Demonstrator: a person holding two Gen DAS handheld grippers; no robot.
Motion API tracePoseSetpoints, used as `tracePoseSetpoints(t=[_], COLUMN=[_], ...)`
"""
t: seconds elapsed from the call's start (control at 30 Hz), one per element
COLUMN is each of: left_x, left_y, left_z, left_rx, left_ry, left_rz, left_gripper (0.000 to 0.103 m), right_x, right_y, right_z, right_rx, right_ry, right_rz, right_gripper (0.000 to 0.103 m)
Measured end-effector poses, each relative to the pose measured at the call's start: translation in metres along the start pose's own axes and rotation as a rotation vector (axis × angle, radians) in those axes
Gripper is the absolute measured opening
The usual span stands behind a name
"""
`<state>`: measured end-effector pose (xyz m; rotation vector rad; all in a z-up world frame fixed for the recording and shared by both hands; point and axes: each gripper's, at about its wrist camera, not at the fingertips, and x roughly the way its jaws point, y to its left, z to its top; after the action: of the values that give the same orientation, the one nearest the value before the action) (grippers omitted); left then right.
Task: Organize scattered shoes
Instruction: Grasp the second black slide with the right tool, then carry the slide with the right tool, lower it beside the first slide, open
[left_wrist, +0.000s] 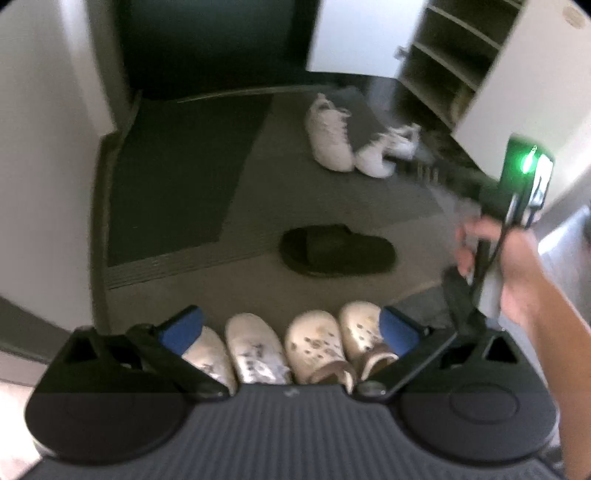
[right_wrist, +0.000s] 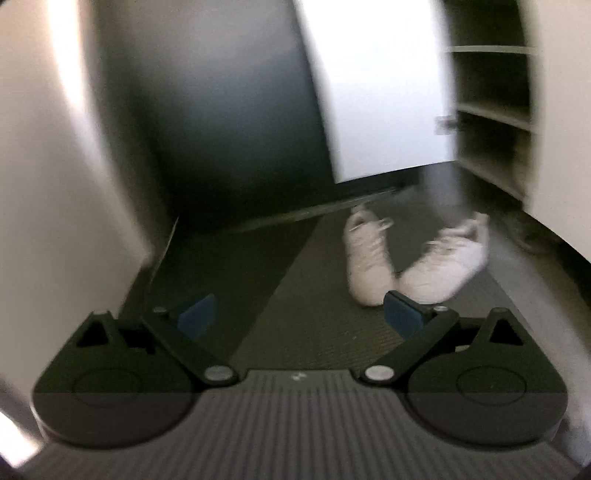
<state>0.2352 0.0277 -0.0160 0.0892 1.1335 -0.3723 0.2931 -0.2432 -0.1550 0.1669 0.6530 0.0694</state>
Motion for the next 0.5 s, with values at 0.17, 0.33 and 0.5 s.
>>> tracePoseSetpoints(t=[0.17, 0.33, 0.5], left_x=[0.011, 0.022, 0.049], left_y=[0.011, 0.008, -0.012], left_z=[0.006, 0.015, 0.025], left_rx=[-0.057, -0.105, -0.054], left_ry=[0.046, 0.087, 0.130], left_rz=[0.004, -0.060, -0.043], left_gripper=[0.102, 0.103, 0.103], right_x=[0.077, 0.138, 0.183], right_y=[-0.009, -0.022, -0.031], right_z=[-0.050, -0.098, -0.130], right_rx=[-0.126, -0.139, -0.123], right_ry=[0.227, 0.339, 0.399], right_rz=[0.063, 0.049, 0.092], right_gripper=[0.099, 0.096, 0.077])
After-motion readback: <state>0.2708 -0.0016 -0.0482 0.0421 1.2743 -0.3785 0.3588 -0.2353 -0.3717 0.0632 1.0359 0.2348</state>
